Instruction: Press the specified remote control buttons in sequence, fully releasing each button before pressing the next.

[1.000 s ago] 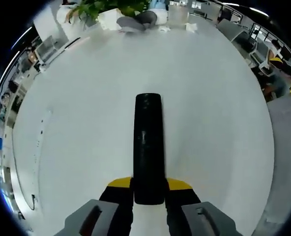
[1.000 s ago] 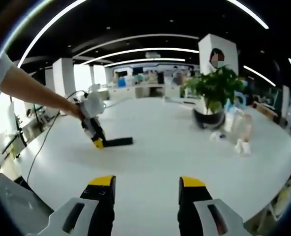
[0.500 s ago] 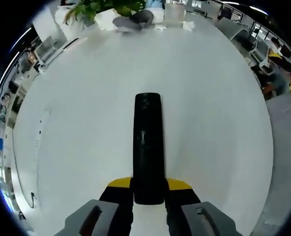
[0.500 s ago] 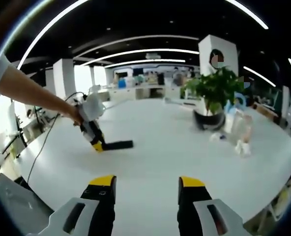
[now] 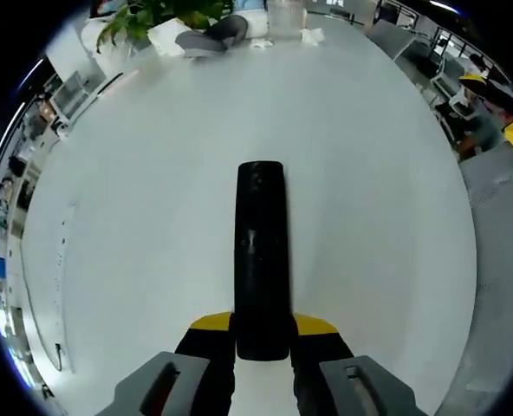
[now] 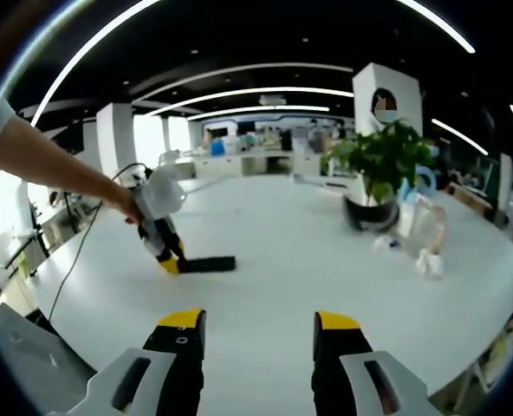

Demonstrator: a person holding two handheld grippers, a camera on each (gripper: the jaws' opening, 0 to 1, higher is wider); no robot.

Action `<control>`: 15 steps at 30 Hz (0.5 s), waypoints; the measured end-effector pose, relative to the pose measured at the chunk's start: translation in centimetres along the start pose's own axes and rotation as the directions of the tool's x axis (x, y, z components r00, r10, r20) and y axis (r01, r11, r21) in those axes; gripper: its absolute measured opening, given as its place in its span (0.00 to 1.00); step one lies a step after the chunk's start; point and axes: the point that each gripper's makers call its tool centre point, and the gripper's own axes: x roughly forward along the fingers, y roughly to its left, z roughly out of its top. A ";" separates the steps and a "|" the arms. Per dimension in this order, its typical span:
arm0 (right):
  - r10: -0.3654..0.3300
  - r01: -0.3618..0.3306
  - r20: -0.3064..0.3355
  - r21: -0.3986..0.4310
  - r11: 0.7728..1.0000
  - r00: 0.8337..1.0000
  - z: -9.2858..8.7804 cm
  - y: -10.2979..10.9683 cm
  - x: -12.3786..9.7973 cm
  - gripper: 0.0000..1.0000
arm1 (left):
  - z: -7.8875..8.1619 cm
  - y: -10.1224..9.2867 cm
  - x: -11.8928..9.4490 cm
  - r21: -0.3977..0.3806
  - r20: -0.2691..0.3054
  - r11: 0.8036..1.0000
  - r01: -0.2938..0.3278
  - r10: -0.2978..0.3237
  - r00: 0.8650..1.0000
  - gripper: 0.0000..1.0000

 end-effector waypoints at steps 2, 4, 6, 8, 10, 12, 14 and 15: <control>0.001 -0.001 0.000 0.001 1.000 1.000 0.0 0.0 0.0 0.47 | -0.1 -0.5 0.0 0.010 -0.001 1.000 0.001 -0.001 1.000 0.23; 0.003 -0.003 0.001 0.000 1.000 1.000 0.0 0.1 0.0 0.47 | -0.1 -1.0 -0.1 0.015 -0.001 1.000 0.000 0.000 1.000 0.23; 0.007 -0.007 -0.004 0.000 1.000 1.000 -0.1 0.2 0.0 0.45 | -0.2 -1.3 -0.1 0.015 -0.001 1.000 0.001 -0.001 1.000 0.23; 0.009 -0.009 -0.007 -0.003 1.000 1.000 -0.1 0.2 0.0 0.45 | -0.2 -1.9 -0.1 0.021 -0.006 1.000 0.004 -0.004 1.000 0.23; 0.009 -0.009 -0.003 -0.004 1.000 1.000 0.0 0.2 -0.1 0.45 | -0.3 -2.5 -0.1 0.034 -0.009 0.999 0.006 -0.005 1.000 0.23; 0.009 -0.009 0.001 -0.001 1.000 1.000 0.0 0.2 -0.1 0.45 | -0.3 -3.0 -0.1 0.039 -0.009 0.999 0.008 -0.008 1.000 0.23; 0.009 -0.009 0.011 -0.005 1.000 1.000 0.2 0.2 -0.2 0.45 | -0.4 -3.9 -0.2 0.040 -0.002 0.999 0.012 -0.012 1.000 0.23; 0.009 -0.009 0.011 -0.005 1.000 1.000 0.2 0.2 -0.2 0.45 | -0.4 -4.0 -0.2 0.039 -0.002 0.999 0.013 -0.012 1.000 0.23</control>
